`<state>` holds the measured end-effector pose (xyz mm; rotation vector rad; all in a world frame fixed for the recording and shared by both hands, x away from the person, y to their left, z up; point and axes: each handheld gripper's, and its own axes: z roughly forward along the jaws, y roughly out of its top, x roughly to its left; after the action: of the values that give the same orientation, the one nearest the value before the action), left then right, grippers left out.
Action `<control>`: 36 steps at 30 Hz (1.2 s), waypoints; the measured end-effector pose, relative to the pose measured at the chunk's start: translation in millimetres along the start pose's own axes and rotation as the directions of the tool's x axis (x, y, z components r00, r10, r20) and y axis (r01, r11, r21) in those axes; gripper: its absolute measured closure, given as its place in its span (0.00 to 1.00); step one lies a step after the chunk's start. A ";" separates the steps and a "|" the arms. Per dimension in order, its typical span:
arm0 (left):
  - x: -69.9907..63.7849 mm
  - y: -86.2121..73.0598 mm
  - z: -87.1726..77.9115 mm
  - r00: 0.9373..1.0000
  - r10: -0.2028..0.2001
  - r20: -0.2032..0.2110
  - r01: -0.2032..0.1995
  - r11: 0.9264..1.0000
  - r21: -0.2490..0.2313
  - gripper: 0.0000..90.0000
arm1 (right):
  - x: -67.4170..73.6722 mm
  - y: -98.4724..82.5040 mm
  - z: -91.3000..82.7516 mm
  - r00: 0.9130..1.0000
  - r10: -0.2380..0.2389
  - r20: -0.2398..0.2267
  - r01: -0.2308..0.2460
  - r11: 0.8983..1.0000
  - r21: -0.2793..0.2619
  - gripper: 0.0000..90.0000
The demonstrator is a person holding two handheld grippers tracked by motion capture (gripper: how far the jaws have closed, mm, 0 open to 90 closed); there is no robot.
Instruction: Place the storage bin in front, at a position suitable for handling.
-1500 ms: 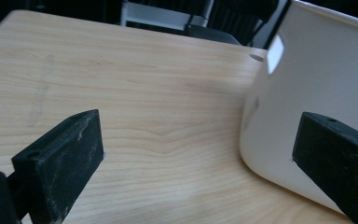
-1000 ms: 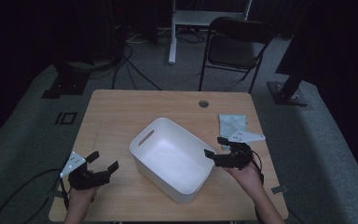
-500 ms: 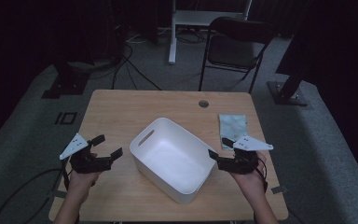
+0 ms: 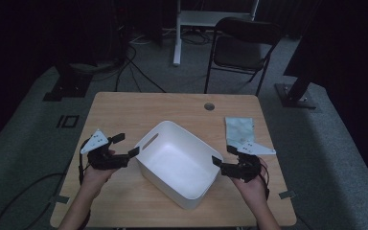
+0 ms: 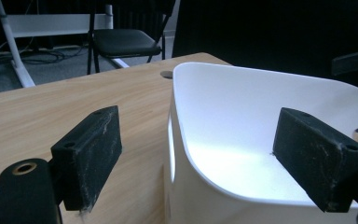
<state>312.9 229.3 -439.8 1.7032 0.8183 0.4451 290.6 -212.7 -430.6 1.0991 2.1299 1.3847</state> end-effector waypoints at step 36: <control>-10.1 -9.2 28.1 0.995 0.058 -0.085 -0.047 0.991 0.123 0.88 | 2.4 2.2 9.2 0.994 -0.055 0.096 0.049 0.997 0.065 0.96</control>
<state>322.1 203.8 -455.5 1.8306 0.8814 0.5190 296.1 -204.9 -432.6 1.1036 2.1291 1.2227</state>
